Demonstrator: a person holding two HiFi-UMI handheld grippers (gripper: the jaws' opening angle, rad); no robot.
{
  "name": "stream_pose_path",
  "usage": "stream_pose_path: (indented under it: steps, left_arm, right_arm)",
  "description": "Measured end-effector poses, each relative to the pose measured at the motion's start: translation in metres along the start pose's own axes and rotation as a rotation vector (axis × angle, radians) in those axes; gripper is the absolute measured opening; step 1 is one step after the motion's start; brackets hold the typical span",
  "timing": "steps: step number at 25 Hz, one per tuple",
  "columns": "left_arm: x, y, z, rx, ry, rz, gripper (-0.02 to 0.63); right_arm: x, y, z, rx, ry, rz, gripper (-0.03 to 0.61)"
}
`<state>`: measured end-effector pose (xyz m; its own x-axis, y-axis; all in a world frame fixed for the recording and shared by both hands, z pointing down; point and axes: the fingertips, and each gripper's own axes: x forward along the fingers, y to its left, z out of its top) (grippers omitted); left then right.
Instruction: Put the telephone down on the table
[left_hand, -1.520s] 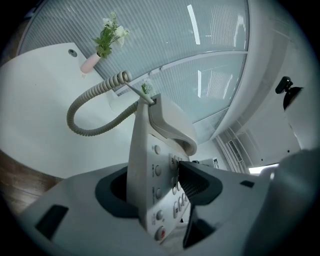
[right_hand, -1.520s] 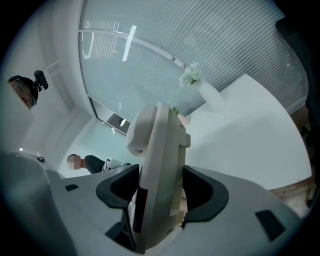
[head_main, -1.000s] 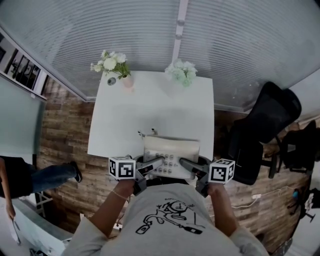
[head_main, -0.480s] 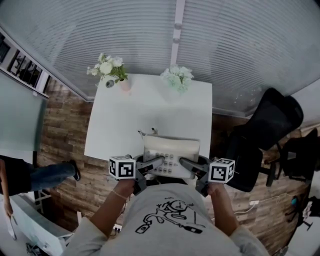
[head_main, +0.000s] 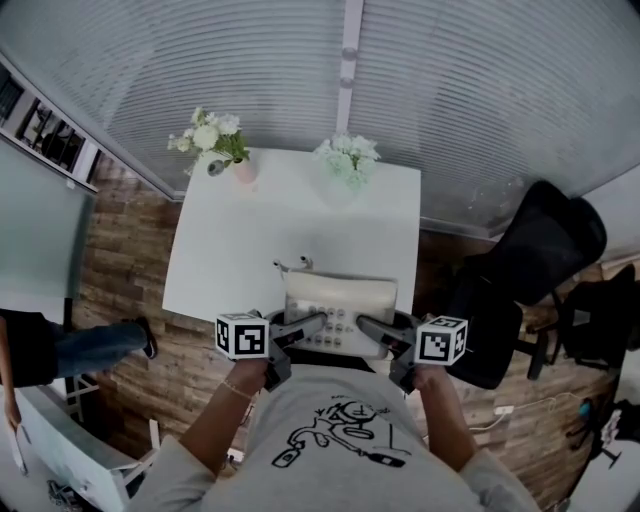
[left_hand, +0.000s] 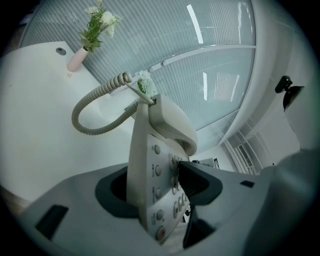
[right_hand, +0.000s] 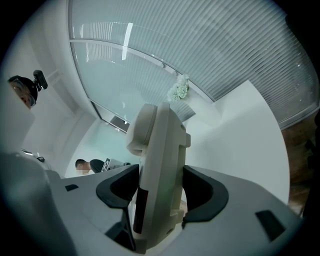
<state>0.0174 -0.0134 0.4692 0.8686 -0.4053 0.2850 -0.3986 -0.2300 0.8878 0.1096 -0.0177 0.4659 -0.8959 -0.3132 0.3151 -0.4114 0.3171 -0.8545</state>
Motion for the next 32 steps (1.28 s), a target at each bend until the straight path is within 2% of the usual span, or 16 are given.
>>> stream_pose_path:
  steps: [32]
  left_arm:
    - [-0.001, 0.028, 0.034, 0.006, 0.059, 0.001, 0.252]
  right_arm:
    - [0.035, -0.01, 0.02, 0.034, -0.017, -0.037, 0.285]
